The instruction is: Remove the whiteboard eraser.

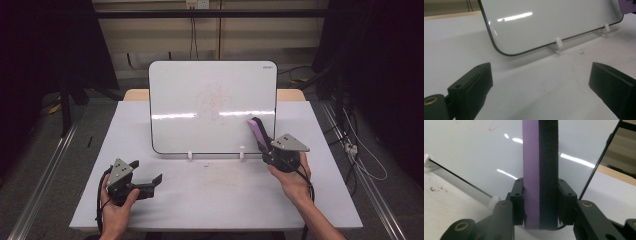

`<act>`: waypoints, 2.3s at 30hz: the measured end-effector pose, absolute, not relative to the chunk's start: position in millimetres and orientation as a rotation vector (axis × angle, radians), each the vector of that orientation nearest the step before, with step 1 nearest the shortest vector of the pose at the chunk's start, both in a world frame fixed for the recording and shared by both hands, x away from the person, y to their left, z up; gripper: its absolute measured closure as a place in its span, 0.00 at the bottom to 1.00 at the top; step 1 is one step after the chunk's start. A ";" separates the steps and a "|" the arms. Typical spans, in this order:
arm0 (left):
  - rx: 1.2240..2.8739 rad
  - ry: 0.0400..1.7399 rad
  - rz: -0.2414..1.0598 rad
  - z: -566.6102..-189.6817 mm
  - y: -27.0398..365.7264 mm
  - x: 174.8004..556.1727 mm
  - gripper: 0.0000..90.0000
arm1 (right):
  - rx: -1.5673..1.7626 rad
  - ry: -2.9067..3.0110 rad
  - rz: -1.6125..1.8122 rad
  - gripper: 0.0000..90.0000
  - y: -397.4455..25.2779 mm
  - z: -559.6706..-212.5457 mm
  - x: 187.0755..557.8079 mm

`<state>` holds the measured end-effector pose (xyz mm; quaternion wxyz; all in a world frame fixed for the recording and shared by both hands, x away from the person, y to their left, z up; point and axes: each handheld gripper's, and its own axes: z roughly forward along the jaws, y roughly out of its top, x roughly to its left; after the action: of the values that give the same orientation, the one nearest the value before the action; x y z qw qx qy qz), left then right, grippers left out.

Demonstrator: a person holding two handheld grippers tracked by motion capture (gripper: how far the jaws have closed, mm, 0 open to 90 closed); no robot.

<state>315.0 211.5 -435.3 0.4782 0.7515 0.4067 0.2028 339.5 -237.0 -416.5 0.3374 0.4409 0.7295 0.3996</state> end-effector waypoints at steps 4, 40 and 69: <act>1.837 0.989 0.516 -433.7 210.5 315.1 0.05 | 1.127 1.898 1.092 0.71 -234.7 -416.8 337.3; 1.672 0.786 0.397 -399.0 93.2 366.0 0.04 | 1.100 1.929 1.488 0.71 -175.1 -420.3 338.6; 1.477 0.812 0.325 -412.5 73.6 367.6 0.35 | 1.181 1.885 1.689 0.72 -131.5 -434.6 337.0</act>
<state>367.6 73.6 -412.5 0.6536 0.6512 0.3580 0.1433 337.0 -131.5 -434.6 0.1732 0.4165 0.6647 0.5957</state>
